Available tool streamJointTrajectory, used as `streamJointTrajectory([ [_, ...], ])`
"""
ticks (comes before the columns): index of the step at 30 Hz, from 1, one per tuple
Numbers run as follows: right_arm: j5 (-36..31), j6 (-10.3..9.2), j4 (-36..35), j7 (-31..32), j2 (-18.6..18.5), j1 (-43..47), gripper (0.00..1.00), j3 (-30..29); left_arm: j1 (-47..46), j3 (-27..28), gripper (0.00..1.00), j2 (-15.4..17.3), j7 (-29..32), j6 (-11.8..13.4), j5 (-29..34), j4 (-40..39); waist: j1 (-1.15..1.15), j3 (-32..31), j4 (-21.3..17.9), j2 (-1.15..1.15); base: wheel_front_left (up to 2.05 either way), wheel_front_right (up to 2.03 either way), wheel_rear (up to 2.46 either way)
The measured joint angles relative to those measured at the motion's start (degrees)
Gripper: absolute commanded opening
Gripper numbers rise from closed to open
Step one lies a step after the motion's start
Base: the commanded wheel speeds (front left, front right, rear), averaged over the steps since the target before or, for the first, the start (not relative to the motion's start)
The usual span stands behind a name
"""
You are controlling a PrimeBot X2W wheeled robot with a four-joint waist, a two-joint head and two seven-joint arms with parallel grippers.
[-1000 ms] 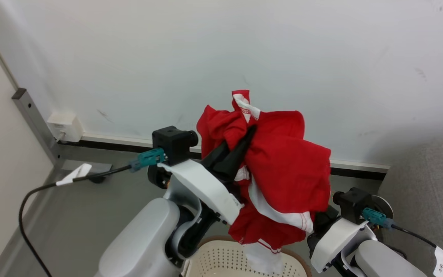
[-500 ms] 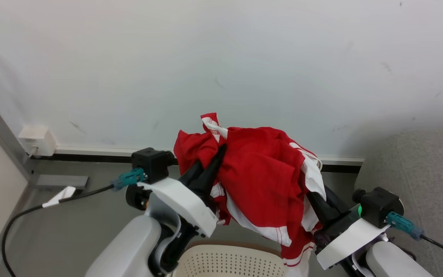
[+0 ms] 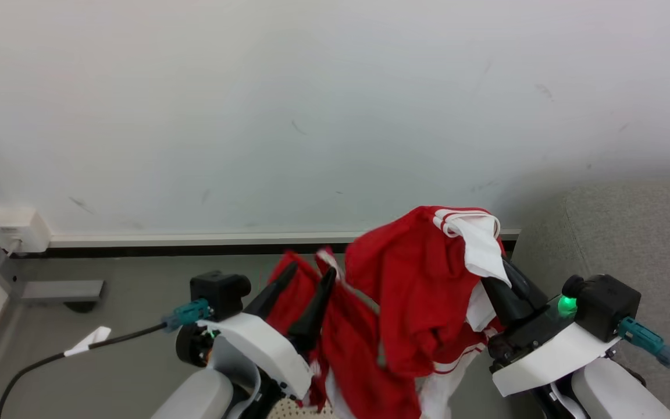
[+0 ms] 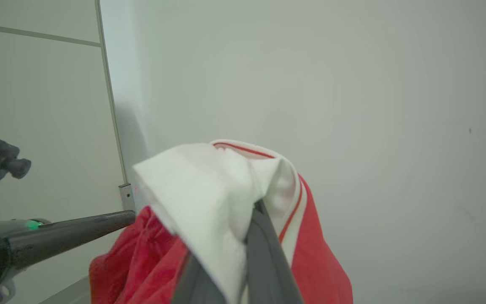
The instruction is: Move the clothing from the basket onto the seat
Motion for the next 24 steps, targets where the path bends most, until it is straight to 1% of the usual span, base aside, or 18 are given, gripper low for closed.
streamJointTrajectory([
  [7,0.04,0.00,-1.93,0.00,-1.35,0.21,0.00,-2.78,0.89,-1.16,1.00,0.45,0.16,-0.04,0.07,1.12,0.00,0.03,-0.75,0.00,0.00,0.00,0.00],
  [12,-0.29,0.00,-3.60,0.00,-2.81,0.65,0.00,-5.11,0.91,-1.71,1.00,0.92,-0.66,-0.20,1.07,0.69,0.00,0.18,-2.24,0.00,0.00,0.00,0.00],
  [18,-0.42,-0.01,-5.14,0.00,-4.31,1.11,0.00,-7.42,-0.23,-2.78,1.00,1.13,-1.66,-0.64,2.45,-0.96,0.00,0.44,-5.48,0.00,0.00,0.00,0.00],
  [24,0.03,-0.01,-6.34,0.00,-5.52,1.07,0.00,-8.62,-1.49,-3.50,1.00,1.18,-1.75,-0.96,3.26,-1.86,0.00,0.81,-9.94,0.00,0.00,0.00,0.00],
])
